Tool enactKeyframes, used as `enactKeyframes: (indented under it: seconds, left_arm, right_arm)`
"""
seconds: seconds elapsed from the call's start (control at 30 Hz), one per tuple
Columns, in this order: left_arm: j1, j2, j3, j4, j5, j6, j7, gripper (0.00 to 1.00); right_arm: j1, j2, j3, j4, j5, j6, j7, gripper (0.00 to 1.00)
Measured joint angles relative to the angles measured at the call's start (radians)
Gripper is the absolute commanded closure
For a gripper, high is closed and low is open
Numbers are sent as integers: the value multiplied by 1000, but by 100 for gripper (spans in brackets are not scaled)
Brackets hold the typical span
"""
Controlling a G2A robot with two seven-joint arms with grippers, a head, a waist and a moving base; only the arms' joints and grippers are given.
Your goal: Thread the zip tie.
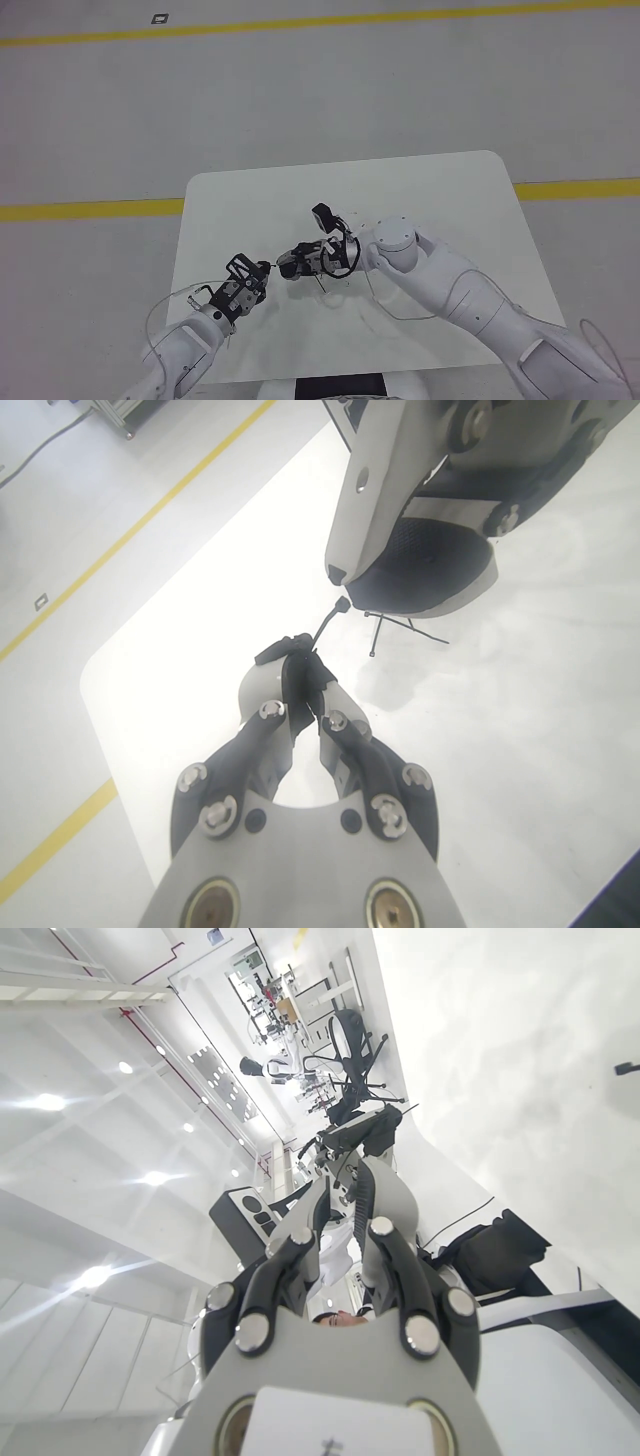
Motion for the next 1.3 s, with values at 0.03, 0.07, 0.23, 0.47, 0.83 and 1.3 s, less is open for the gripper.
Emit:
enactKeyframes:
  seconds: [0.03,0.07,0.23,0.47,0.83,1.3]
  left_arm:
    - [0,0,0,0,0,0,0,100]
    - [0,0,0,0,0,0,0,100]
    - [0,0,0,0,0,0,0,100]
    - [0,0,0,0,0,0,0,100]
    - [0,0,0,0,0,0,0,100]
    - [0,0,0,0,0,0,0,96]
  right_arm:
    - [1,-1,0,2,0,0,1,86]
    - [1,-3,0,4,-1,-1,2,86]
    - [4,-10,0,8,-4,-3,7,87]
    - [7,-19,0,13,-13,2,13,87]
    - [9,-31,1,21,-32,10,14,96]
    - [9,-38,1,29,-47,10,3,100]
